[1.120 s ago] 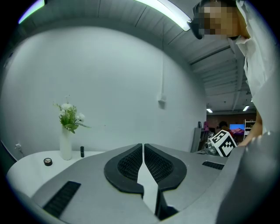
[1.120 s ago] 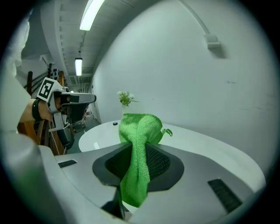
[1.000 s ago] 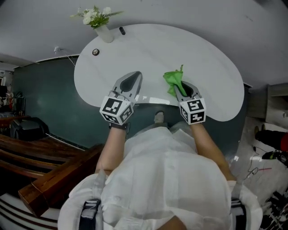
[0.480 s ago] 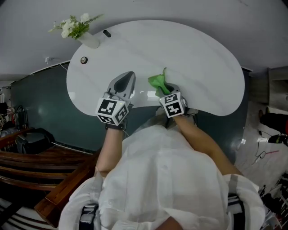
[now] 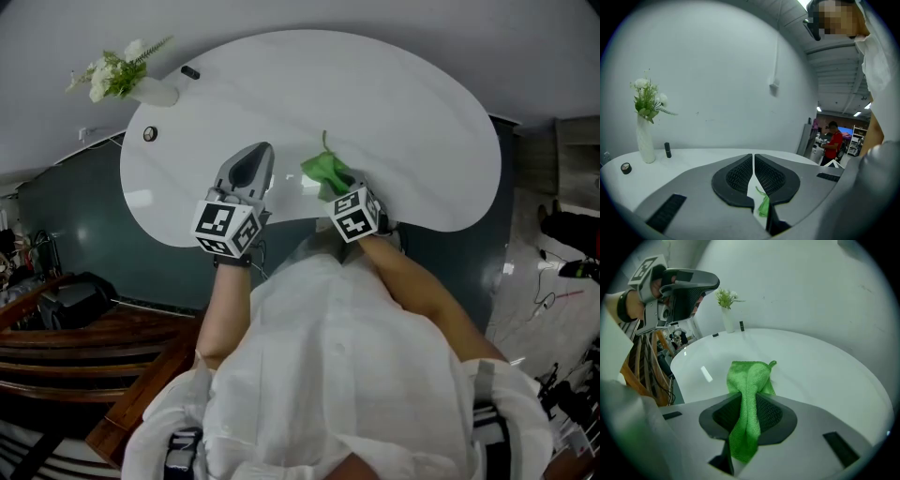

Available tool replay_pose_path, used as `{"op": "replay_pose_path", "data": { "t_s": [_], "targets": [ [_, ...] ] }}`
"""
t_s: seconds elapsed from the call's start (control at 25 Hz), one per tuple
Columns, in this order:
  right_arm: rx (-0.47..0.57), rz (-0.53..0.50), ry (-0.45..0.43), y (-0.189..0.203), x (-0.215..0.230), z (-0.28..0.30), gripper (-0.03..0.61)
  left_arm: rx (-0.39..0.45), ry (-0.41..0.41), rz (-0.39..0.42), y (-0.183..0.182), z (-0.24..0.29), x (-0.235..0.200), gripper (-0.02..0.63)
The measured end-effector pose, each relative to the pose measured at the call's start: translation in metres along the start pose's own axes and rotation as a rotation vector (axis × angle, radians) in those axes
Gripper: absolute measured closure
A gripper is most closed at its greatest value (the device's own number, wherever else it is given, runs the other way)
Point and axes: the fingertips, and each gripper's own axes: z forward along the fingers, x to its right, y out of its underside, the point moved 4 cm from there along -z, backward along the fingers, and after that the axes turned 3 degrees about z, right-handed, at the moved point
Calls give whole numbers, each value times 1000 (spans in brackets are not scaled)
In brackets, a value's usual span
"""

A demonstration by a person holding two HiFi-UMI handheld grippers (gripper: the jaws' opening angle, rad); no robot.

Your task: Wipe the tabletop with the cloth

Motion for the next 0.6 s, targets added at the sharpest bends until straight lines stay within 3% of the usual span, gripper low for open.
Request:
{"op": "replay_pose_path", "data": {
  "t_s": [0.16, 0.6],
  "targets": [
    [-9, -13, 31, 15, 27, -17, 502, -5, 13, -5, -3, 16, 8, 586],
    [-19, 97, 197, 92, 137, -95, 502, -14, 74, -7, -11, 70, 45, 586]
  ]
}}
